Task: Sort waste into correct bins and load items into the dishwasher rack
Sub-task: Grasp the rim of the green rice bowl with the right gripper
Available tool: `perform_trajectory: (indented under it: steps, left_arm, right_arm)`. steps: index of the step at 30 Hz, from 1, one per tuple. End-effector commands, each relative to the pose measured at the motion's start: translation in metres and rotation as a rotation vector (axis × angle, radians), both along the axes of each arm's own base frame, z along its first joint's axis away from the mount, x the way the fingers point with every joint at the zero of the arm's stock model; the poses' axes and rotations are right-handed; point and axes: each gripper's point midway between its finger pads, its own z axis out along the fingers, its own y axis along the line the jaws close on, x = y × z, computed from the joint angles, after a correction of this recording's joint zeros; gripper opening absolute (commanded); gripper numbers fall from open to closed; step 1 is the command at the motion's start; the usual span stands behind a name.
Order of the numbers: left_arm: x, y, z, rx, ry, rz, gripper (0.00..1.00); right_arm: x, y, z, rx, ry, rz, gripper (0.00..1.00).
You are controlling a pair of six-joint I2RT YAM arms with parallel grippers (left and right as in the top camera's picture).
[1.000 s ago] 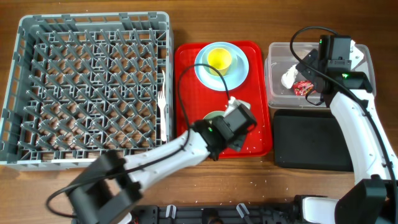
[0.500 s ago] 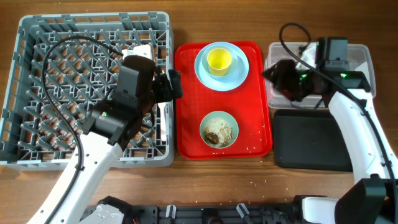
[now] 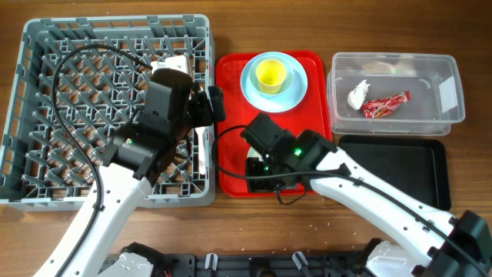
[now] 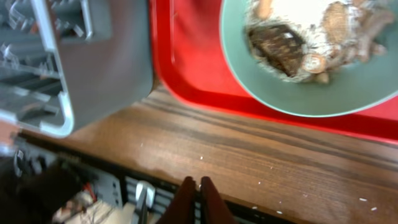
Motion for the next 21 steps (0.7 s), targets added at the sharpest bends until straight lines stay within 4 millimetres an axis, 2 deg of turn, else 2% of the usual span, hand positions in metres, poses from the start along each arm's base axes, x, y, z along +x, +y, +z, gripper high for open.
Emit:
perform_trajectory:
  steps: [1, 3, 5, 6, 8, 9, 12, 15, 21]
  left_arm:
    - [0.002, 0.002, 0.008, -0.005, -0.021, 0.002, 1.0]
    - [0.002, 0.002, 0.008, -0.005, -0.021, 0.002, 1.0]
    - [0.002, 0.002, 0.008, -0.005, -0.021, 0.002, 1.0]
    - [0.002, 0.002, 0.008, -0.005, -0.021, 0.002, 1.0]
    - [0.002, 0.002, 0.008, -0.005, -0.021, 0.003, 1.0]
    - [0.002, 0.002, 0.008, -0.005, -0.021, 0.002, 1.0]
    - [0.002, 0.002, 0.008, -0.005, -0.021, 0.003, 1.0]
    - [0.002, 0.002, 0.008, -0.005, -0.021, 0.002, 1.0]
    - [0.002, 0.002, 0.008, -0.005, -0.021, 0.002, 1.0]
  right_arm:
    - [0.004, -0.017, -0.022, -0.108, -0.05, -0.048, 0.04]
    - [-0.002, -0.023, -0.038, -0.126, -0.07, 0.071, 0.04]
    - [0.001, -0.022, -0.048, -0.12, -0.116, 0.169, 0.05]
    - [0.006, -0.023, -0.05, -0.13, -0.16, 0.218, 0.1]
    - [0.013, -0.023, -0.05, -0.143, -0.206, 0.252, 0.48]
    - [0.018, -0.019, -0.048, -0.13, -0.231, 0.253, 0.51]
    - [0.037, 0.0, -0.04, -0.063, -0.325, 0.239, 0.32]
    - [0.055, -0.007, -0.045, -0.144, -0.413, 0.272, 0.31]
    - [0.065, 0.008, -0.088, -0.182, -0.417, 0.448, 0.33]
